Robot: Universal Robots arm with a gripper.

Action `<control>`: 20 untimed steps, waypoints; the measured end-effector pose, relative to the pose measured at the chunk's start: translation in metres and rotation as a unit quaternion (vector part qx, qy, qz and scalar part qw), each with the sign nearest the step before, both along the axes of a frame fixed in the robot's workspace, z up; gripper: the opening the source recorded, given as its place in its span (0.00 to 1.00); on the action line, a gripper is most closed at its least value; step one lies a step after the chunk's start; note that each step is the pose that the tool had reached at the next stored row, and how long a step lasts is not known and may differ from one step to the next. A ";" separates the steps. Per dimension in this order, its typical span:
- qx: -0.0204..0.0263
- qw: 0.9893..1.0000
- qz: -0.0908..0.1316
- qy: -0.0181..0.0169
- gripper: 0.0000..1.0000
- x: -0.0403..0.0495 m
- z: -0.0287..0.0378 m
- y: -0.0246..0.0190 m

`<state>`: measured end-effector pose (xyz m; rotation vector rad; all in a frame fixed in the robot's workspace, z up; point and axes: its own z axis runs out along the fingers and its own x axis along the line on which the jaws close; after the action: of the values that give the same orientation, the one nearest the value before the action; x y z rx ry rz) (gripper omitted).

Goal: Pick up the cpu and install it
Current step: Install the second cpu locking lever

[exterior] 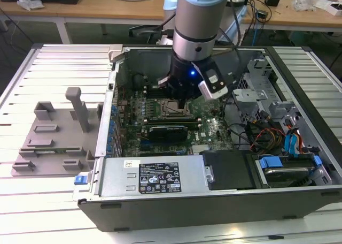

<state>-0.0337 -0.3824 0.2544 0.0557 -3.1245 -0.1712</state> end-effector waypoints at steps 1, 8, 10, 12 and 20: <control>0.000 1.000 0.000 0.000 0.11 -0.0035 -0.0020 -0.0003; 0.000 1.000 0.000 0.000 0.11 -0.0377 -0.0201 -0.0009; 0.000 1.000 0.000 0.000 0.11 -0.0397 -0.0243 -0.0011; 0.000 1.000 0.000 0.000 0.11 -0.0406 -0.0284 -0.0011; 0.002 1.000 0.000 0.000 0.11 -0.0479 -0.0465 -0.0002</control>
<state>-0.0816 -0.3826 0.2079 0.0557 -3.1244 -0.1761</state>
